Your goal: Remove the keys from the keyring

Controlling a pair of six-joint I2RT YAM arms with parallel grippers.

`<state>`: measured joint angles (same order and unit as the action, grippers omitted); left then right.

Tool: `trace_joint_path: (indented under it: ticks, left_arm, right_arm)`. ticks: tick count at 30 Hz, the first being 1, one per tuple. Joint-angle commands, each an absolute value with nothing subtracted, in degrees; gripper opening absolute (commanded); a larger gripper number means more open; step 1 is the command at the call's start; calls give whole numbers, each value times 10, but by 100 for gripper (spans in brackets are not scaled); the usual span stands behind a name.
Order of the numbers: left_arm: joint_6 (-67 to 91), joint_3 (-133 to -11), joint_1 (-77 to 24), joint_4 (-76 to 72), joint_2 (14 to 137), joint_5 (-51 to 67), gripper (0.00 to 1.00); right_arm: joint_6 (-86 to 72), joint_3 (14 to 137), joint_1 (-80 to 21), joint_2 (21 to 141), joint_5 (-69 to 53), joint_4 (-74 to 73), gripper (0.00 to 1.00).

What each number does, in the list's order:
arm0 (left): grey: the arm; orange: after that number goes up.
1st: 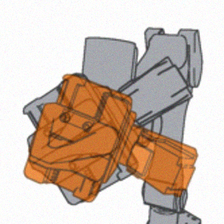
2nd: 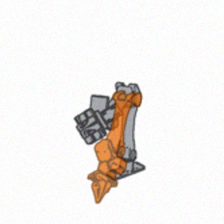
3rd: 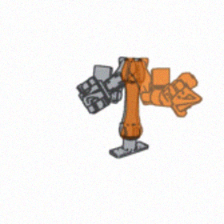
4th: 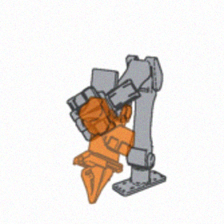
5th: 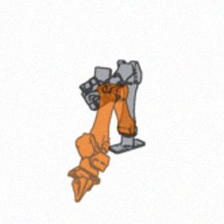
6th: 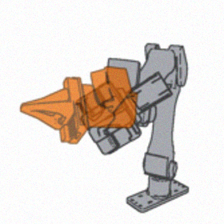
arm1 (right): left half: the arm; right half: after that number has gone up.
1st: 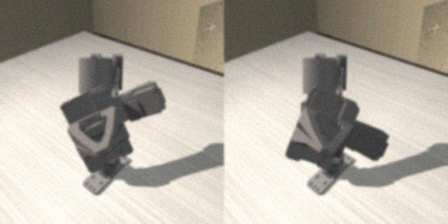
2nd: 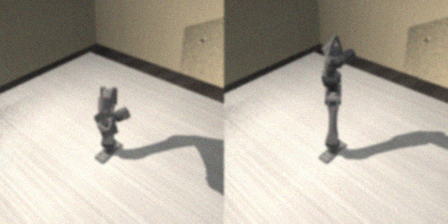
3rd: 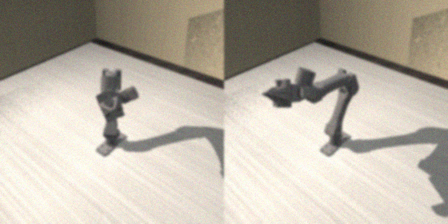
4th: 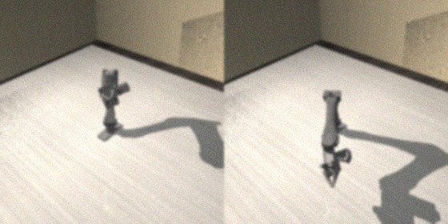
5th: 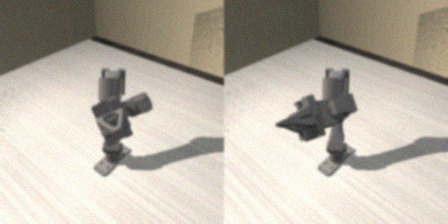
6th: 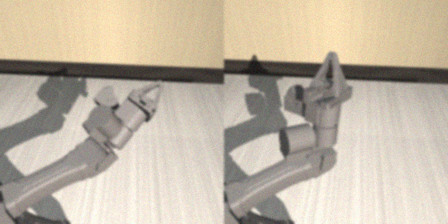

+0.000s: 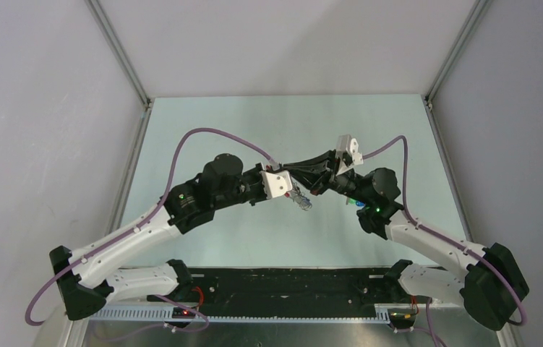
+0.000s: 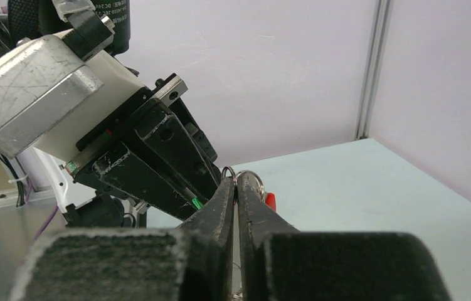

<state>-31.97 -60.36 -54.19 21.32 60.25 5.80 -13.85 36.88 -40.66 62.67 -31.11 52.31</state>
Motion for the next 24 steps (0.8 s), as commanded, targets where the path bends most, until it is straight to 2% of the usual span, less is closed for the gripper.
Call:
trace_joint_path:
  ticks: [1,3,7,14,24]
  left_arm:
    - [-323,-605,-547,208,593,65,0]
    - [-324,-606,-546,208,591,55,0]
    - [-327,-604,-547,208,589,49,0]
    - [-330,-604,-547,208,587,54,0]
    - [-330,-603,-546,208,590,56,0]
  right_arm:
    - [-138,363,-402,599,-280,554,14]
    - [-128,356,-397,577,-277,516,27]
    - [-99,328,-393,533,-270,450,35]
    - [-61,322,-389,514,-324,422,30]
    - [-51,329,-397,517,-355,408,29]
